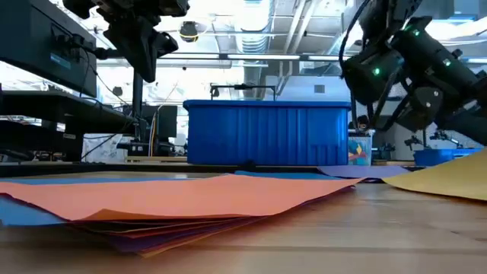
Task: Organize paper
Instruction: Stack the yellow paper on top of the other yellow papers
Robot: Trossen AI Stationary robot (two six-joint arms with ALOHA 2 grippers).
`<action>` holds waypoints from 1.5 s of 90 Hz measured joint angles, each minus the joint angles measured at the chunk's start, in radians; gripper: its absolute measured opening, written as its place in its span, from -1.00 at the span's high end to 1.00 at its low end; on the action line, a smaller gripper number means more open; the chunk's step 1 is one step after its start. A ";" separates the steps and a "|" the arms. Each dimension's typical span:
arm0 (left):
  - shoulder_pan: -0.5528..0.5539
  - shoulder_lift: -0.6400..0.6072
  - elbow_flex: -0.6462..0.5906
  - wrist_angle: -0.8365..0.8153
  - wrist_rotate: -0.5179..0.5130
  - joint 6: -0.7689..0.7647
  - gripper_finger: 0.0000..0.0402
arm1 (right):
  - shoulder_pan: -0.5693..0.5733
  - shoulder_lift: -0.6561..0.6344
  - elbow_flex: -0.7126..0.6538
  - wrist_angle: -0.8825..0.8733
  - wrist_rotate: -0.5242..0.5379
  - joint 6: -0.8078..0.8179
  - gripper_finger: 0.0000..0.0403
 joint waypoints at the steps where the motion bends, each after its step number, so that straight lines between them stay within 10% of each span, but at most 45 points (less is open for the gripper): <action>1: 0.000 0.000 0.000 0.000 0.000 0.000 1.00 | -0.002 -0.008 0.002 0.001 0.001 0.007 0.15; 24: 0.000 0.000 0.000 -0.002 0.000 -0.003 1.00 | 0.051 -0.224 0.019 0.491 -0.020 0.313 0.19; 39: 0.000 0.000 0.000 -0.045 0.000 -0.020 1.00 | 0.221 -0.174 -0.035 0.881 0.165 0.341 0.22; 70: 0.000 0.000 0.000 -0.077 0.000 -0.042 1.00 | 0.364 0.094 -0.041 0.966 0.236 0.426 0.95; 135: 0.000 0.000 0.000 -0.103 0.000 -0.041 1.00 | 0.413 0.054 -0.033 0.807 0.215 0.440 1.00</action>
